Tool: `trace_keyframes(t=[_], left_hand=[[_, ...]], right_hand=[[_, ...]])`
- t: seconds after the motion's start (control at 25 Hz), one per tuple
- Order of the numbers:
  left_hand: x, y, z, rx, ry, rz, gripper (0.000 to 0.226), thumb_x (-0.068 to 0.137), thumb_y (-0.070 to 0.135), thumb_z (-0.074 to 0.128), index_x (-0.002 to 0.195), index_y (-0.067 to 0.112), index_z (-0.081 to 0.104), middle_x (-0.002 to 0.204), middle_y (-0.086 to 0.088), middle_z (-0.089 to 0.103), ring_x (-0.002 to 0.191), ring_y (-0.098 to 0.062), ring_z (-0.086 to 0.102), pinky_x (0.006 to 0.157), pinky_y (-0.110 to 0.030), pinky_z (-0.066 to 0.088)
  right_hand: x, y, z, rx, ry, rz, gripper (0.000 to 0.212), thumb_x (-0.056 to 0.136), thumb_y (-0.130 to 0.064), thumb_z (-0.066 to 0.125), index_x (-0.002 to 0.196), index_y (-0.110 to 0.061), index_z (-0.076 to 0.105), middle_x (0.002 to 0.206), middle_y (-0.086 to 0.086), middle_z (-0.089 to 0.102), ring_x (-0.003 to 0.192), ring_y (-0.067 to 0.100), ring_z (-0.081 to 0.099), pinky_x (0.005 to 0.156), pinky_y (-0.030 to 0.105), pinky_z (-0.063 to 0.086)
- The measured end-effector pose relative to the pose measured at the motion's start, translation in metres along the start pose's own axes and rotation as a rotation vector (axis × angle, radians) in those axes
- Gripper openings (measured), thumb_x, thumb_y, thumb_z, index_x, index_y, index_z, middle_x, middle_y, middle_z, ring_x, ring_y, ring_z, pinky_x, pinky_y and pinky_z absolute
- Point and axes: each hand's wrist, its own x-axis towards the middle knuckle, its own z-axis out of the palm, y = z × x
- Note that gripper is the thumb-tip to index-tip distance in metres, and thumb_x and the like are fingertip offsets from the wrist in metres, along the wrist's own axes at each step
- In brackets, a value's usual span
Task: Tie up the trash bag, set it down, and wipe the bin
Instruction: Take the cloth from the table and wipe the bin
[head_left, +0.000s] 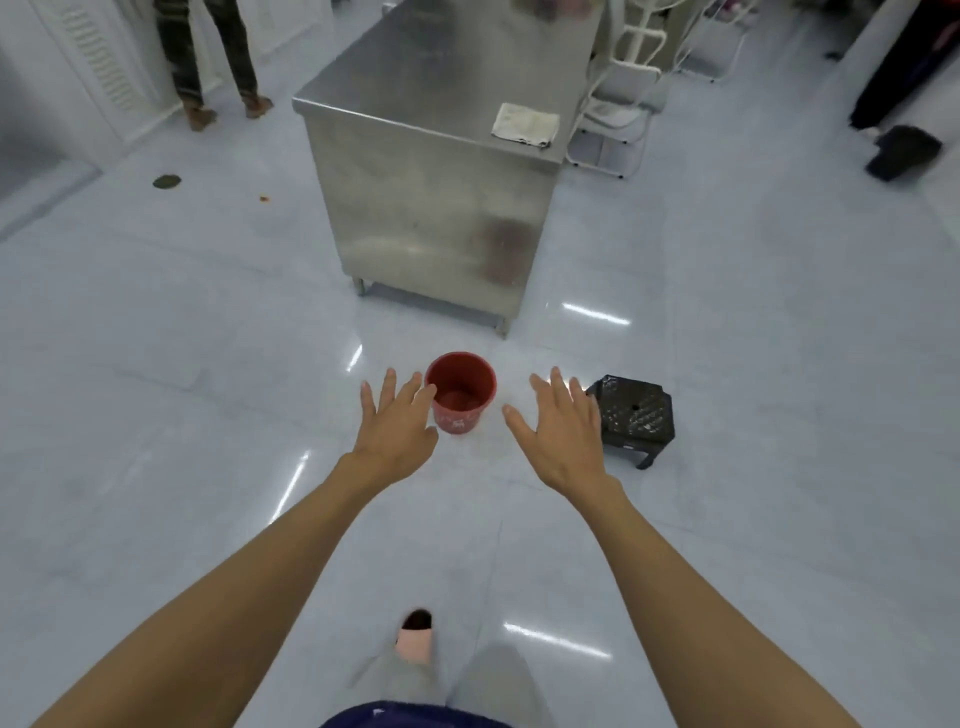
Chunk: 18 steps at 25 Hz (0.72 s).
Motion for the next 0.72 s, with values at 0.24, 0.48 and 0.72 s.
trace_keyframes(t=[0.24, 0.48, 0.72], left_hand=[[0.158, 0.068, -0.021, -0.057, 0.005, 0.073, 0.054, 0.1, 0.025, 0.048, 0.151, 0.018, 0.03, 0.164, -0.007, 0.019, 0.153, -0.034, 0.003, 0.121, -0.055, -0.001], [0.301, 0.127, -0.027, -0.209, 0.044, -0.077, 0.056, 0.099, 0.02, 0.047, 0.152, 0.016, 0.03, 0.164, -0.008, 0.018, 0.153, -0.033, 0.002, 0.123, -0.053, 0.0], [0.434, 0.152, -0.047, -0.272, 0.081, -0.162, 0.055, 0.099, 0.018, 0.048, 0.151, 0.011, 0.032, 0.161, -0.009, 0.023, 0.152, -0.032, 0.008, 0.122, -0.052, 0.004]], right_hand=[[0.137, 0.062, -0.057, -0.015, 0.049, 0.045, 0.068, 0.1, -0.062, 0.033, 0.156, -0.024, 0.025, 0.168, 0.006, 0.009, 0.155, 0.028, 0.001, 0.125, 0.049, 0.001], [0.286, 0.124, -0.111, -0.017, -0.029, -0.044, 0.065, 0.1, -0.061, 0.033, 0.155, -0.026, 0.027, 0.168, 0.004, 0.008, 0.155, 0.025, -0.001, 0.126, 0.048, -0.002], [0.453, 0.15, -0.154, -0.054, -0.089, -0.15, 0.064, 0.101, -0.058, 0.036, 0.155, -0.024, 0.028, 0.167, 0.005, 0.01, 0.155, 0.025, 0.001, 0.125, 0.047, -0.002]])
